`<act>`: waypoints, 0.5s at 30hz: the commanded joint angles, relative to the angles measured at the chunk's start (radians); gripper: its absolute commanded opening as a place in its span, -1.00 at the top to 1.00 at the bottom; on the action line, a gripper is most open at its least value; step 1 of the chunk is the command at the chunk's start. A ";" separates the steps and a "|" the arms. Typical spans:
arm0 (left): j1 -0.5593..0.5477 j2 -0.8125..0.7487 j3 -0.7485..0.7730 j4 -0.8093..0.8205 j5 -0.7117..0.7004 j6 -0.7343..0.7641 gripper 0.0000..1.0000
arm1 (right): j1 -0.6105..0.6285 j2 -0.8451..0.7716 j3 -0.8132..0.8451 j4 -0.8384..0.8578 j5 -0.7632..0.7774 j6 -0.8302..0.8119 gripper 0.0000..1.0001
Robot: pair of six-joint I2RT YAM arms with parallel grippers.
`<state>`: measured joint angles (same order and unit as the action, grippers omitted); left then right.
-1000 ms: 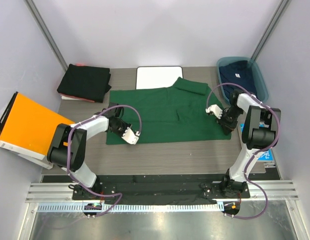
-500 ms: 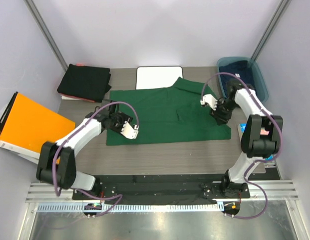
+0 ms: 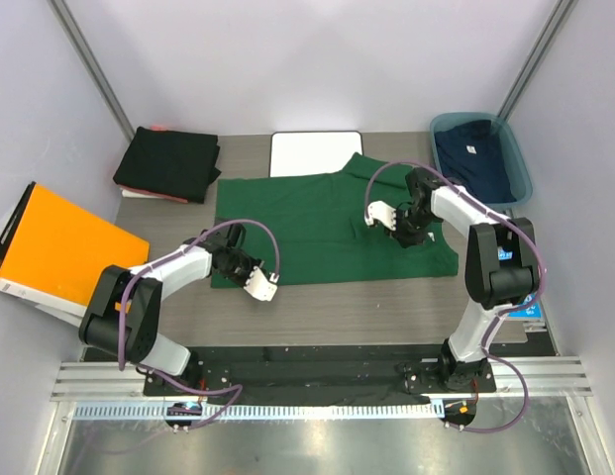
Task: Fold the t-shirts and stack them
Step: Fold the flattened tshirt in 1/3 of the way
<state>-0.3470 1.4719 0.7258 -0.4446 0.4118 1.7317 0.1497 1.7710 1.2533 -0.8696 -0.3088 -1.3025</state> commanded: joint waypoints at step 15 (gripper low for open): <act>-0.004 0.002 -0.060 -0.095 0.062 0.101 0.99 | 0.019 0.104 -0.057 0.021 0.028 -0.001 0.98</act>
<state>-0.3470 1.4994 0.7204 -0.4259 0.4194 1.7763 0.1558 1.8759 1.2568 -0.8223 -0.2783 -1.3075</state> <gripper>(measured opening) 0.003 0.019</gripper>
